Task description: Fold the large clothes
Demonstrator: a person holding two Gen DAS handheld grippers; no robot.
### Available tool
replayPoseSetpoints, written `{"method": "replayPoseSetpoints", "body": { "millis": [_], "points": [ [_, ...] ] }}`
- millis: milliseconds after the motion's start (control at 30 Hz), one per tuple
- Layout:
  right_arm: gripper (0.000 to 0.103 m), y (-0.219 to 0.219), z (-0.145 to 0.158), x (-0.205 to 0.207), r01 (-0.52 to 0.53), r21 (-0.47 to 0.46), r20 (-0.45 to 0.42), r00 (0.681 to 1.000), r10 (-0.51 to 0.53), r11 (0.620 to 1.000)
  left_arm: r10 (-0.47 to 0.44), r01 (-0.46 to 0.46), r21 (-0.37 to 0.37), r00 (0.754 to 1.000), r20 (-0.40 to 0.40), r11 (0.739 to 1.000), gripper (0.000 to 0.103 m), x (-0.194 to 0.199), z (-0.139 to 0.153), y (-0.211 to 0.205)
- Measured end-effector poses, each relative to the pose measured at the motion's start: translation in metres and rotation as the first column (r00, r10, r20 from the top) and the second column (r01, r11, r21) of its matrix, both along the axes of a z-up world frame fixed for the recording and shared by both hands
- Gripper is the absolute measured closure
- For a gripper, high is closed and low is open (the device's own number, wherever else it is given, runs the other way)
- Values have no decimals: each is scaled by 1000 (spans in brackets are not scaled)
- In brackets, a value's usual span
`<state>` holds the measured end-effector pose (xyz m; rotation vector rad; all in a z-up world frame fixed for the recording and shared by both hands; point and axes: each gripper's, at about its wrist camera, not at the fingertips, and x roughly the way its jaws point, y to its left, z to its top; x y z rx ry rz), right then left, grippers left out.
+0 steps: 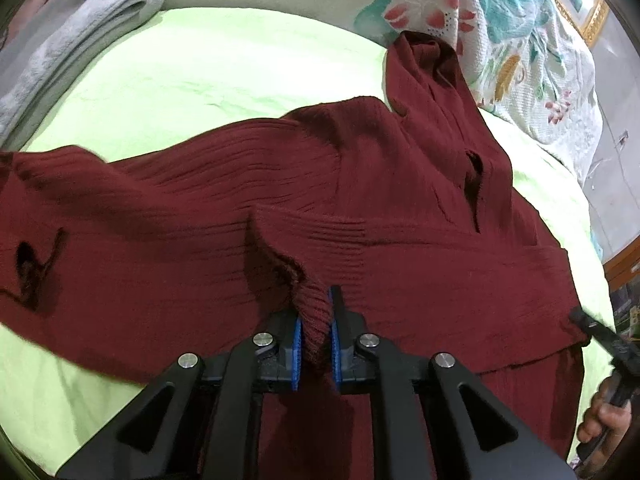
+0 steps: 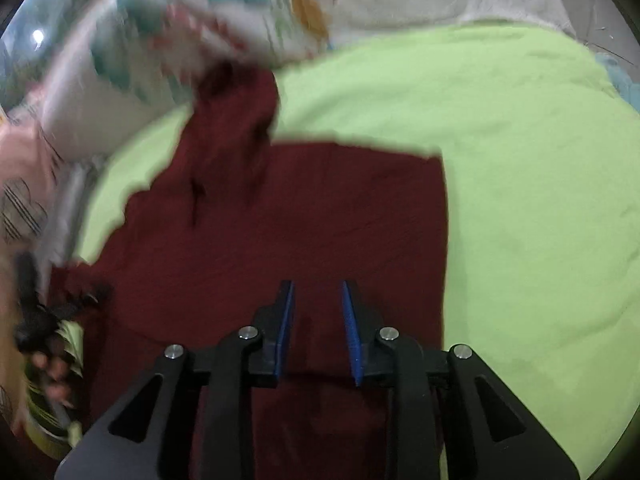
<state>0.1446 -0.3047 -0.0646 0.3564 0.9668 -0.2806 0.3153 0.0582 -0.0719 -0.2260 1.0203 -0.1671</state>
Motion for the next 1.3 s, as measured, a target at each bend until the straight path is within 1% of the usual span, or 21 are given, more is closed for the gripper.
{"method": "replayPoseSetpoints", "body": {
  "millis": [33,67,133,167,200,267,333,433,500,567,633,700,733,767,800,900,933,1067,1167,1233,1300],
  "points": [
    [79,-5,-5,-3,25,-16,-23,999,-25,1000,4,-4,16,1000,7,1000,85,-7,3,6],
    [79,-13,-7,-9,50,2,-11,999,-50,999,12,-12,30,1000,14,999,80,-13,6,12],
    [78,-22,0,-23,98,32,17,995,-98,995,42,-45,73,998,41,996,79,-30,15,30],
    [78,-21,5,-29,101,26,27,994,-102,995,58,-63,93,997,54,994,73,-36,19,40],
    [77,-15,11,-34,89,21,39,995,-90,996,75,-83,114,995,72,990,68,-42,24,50],
    [70,-3,17,-42,56,30,56,997,-58,998,113,-129,164,988,103,978,46,-50,31,71],
    [60,11,18,-47,15,56,70,997,-19,998,152,-175,219,981,120,960,38,-53,34,87],
    [59,33,13,-46,-23,113,61,998,17,993,200,-228,266,971,130,937,33,-49,33,109],
    [59,47,7,-46,-41,153,54,998,33,987,209,-239,301,969,129,923,23,-42,28,115],
    [59,54,5,-43,-51,180,50,998,42,982,197,-225,365,974,111,903,23,-32,18,116],
    [59,60,6,-41,-59,208,53,997,49,976,180,-201,401,980,88,894,28,-22,7,119],
    [59,65,10,-41,-67,218,62,997,54,974,181,-197,400,980,76,895,61,-16,1,125],
    [59,67,12,-40,-67,214,66,996,54,975,186,-201,375,980,77,905,65,-16,3,130],
    [59,67,15,-41,-67,210,73,996,53,975,190,-208,338,978,85,918,83,-17,7,135],
    [59,68,18,-42,-66,211,80,996,50,975,198,-218,302,976,95,928,94,-18,11,139],
    [59,66,23,-44,-59,216,99,994,38,975,237,-259,191,963,132,947,95,-28,27,150],
    [59,65,24,-44,-59,221,103,994,37,974,240,-263,175,961,139,949,95,-30,30,150],
    [59,65,27,-47,-67,228,115,992,42,971,232,-244,53,958,168,968,95,-43,52,133],
    [59,66,29,-49,-65,235,125,991,36,970,187,-180,-55,963,193,982,95,-42,74,100],
    [59,64,30,-53,-59,240,135,991,27,969,144,-127,-90,966,215,988,95,-43,88,71],
    [59,61,32,-57,-50,241,142,990,16,969,68,-37,-132,969,239,991,95,-40,103,27]
  ]
}}
